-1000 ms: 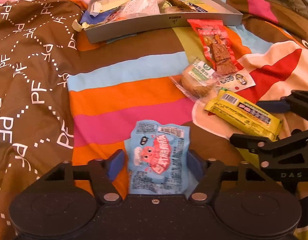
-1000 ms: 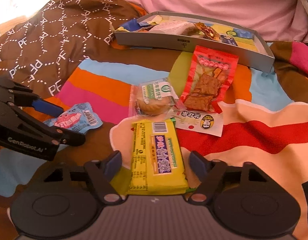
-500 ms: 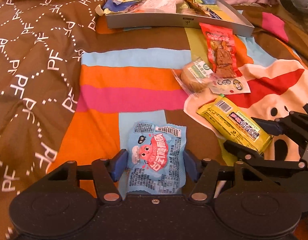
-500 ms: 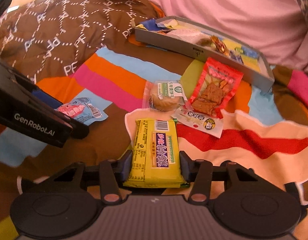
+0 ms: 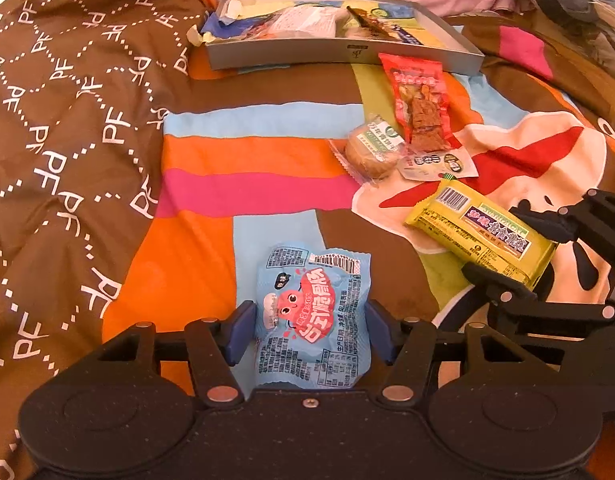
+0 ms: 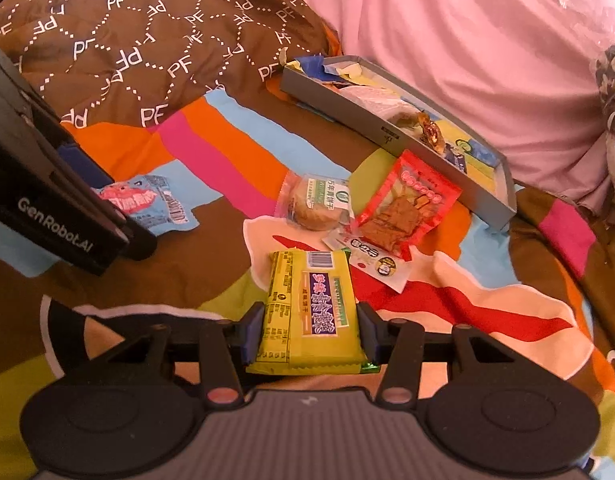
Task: Organize snacks
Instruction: 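Carry the wafer bar and blue packet into the grey tray and open both tools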
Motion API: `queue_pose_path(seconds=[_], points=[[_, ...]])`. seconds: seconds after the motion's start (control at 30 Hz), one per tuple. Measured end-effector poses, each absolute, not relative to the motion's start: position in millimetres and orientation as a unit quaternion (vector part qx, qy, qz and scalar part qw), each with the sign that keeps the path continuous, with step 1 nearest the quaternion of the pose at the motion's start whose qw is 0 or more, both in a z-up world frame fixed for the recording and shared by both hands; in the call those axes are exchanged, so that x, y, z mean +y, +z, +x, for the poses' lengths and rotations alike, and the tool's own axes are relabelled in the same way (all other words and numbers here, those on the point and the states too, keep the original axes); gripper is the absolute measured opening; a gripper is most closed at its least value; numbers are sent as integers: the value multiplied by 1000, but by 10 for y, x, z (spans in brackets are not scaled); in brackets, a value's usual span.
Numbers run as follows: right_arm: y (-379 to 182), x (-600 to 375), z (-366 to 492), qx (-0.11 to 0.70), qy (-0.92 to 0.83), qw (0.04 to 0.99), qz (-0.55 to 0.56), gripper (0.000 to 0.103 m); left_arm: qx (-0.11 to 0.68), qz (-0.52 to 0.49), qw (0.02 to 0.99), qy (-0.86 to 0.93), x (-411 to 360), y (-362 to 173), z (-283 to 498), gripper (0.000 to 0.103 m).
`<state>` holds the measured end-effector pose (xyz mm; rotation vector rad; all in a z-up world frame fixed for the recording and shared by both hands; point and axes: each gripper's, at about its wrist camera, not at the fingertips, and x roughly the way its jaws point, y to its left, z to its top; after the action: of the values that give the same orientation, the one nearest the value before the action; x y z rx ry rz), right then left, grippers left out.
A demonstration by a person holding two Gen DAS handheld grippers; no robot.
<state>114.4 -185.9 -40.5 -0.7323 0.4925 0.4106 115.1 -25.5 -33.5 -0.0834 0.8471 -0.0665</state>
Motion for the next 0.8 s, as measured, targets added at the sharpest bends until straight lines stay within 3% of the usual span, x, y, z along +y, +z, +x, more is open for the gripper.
queue_pose_path(seconds=[0.33, 0.8], points=[[-410, -1861, 1069, 201, 187, 881, -386, 52, 384, 15, 922, -45, -390, -313, 1061, 61], [-249, -1919, 1037, 124, 162, 897, -392, 52, 314, -11, 949, -18, -301, -67, 1116, 61]])
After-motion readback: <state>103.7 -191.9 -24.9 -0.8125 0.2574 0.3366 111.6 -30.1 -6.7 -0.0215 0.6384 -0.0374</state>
